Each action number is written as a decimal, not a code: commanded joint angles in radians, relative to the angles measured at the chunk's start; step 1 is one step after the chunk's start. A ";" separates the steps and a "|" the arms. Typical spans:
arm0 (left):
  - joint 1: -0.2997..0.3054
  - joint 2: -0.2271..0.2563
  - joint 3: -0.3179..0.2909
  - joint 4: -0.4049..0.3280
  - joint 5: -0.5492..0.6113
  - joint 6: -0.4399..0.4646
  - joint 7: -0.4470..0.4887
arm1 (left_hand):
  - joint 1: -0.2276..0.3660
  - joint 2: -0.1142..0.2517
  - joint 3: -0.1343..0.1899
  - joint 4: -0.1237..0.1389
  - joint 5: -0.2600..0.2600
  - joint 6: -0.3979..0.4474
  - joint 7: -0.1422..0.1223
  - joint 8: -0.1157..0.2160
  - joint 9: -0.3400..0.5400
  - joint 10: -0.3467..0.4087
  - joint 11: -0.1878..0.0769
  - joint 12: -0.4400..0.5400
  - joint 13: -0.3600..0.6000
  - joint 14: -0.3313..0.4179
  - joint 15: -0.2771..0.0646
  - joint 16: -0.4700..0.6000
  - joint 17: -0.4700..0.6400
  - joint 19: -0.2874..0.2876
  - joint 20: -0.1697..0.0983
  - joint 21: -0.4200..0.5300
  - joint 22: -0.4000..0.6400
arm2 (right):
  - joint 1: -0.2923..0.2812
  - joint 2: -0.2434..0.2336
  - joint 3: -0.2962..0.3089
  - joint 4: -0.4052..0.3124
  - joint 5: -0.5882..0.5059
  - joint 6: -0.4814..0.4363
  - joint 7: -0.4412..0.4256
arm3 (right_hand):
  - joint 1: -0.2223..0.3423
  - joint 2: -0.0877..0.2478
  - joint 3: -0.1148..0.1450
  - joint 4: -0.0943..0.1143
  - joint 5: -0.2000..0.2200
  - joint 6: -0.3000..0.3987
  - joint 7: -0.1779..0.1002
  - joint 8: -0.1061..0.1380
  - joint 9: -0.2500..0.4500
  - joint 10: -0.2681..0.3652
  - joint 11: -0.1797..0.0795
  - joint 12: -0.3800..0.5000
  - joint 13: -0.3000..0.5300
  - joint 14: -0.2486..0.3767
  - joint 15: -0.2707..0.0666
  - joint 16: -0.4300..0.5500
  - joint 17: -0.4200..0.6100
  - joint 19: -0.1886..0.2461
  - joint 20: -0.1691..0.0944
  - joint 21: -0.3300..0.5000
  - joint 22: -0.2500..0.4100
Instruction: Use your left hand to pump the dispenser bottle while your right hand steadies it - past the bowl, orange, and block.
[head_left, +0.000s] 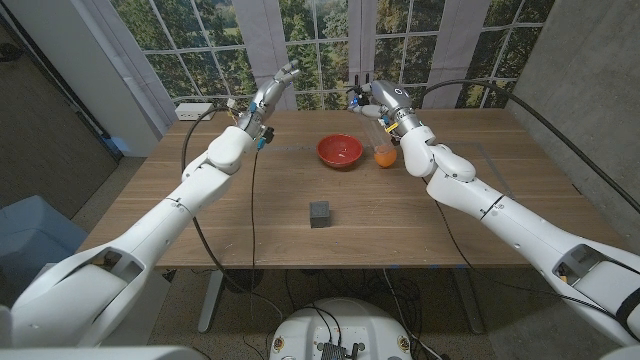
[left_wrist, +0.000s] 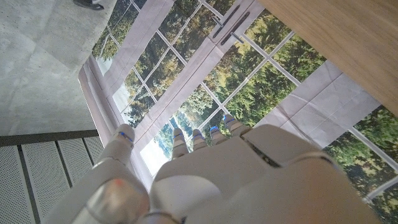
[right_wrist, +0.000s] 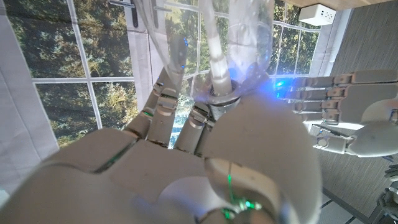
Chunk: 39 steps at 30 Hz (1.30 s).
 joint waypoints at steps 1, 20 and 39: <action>0.090 0.038 -0.056 -0.078 -0.039 0.028 0.049 | -0.002 0.018 0.006 -0.004 0.003 -0.001 0.000 0.001 0.003 0.001 0.003 0.000 0.001 0.000 -0.001 -0.001 0.001 0.003 0.005 0.004 0.002 | -0.057 -0.013 0.044 -0.031 0.021 0.000 -0.072 | 0.113 0.108 -0.002 0.001 -0.001 0.005 -0.002 -0.002 0.002 0.009 -0.005 -0.003 0.003 0.189 -0.230 -0.003 0.051 -0.005 -0.165 0.007 0.003; 0.152 0.059 -0.093 -0.120 -0.068 0.054 0.089 | -0.004 0.019 0.005 -0.004 0.003 0.000 0.000 -0.001 0.003 0.001 0.003 -0.003 0.002 -0.001 0.001 -0.004 0.002 0.000 0.005 0.001 0.002 | -0.142 -0.011 0.118 -0.036 0.083 0.019 -0.205 | 0.116 0.106 -0.003 0.001 -0.004 0.008 0.000 -0.007 0.003 0.012 -0.004 -0.006 0.005 0.190 -0.230 -0.011 0.052 -0.010 -0.165 0.014 0.002; 0.195 0.054 -0.123 -0.122 -0.123 0.067 0.110 | -0.004 0.019 0.004 -0.005 0.003 -0.001 -0.001 -0.003 0.003 -0.001 0.003 -0.005 0.002 0.001 0.001 -0.004 0.002 0.002 0.006 -0.001 0.002 | -0.199 0.032 0.178 0.091 0.153 0.139 -0.428 | 0.116 0.107 -0.005 0.004 -0.006 0.012 -0.001 -0.009 0.005 0.015 -0.003 -0.007 0.006 0.192 -0.229 -0.017 0.053 -0.011 -0.164 0.021 0.002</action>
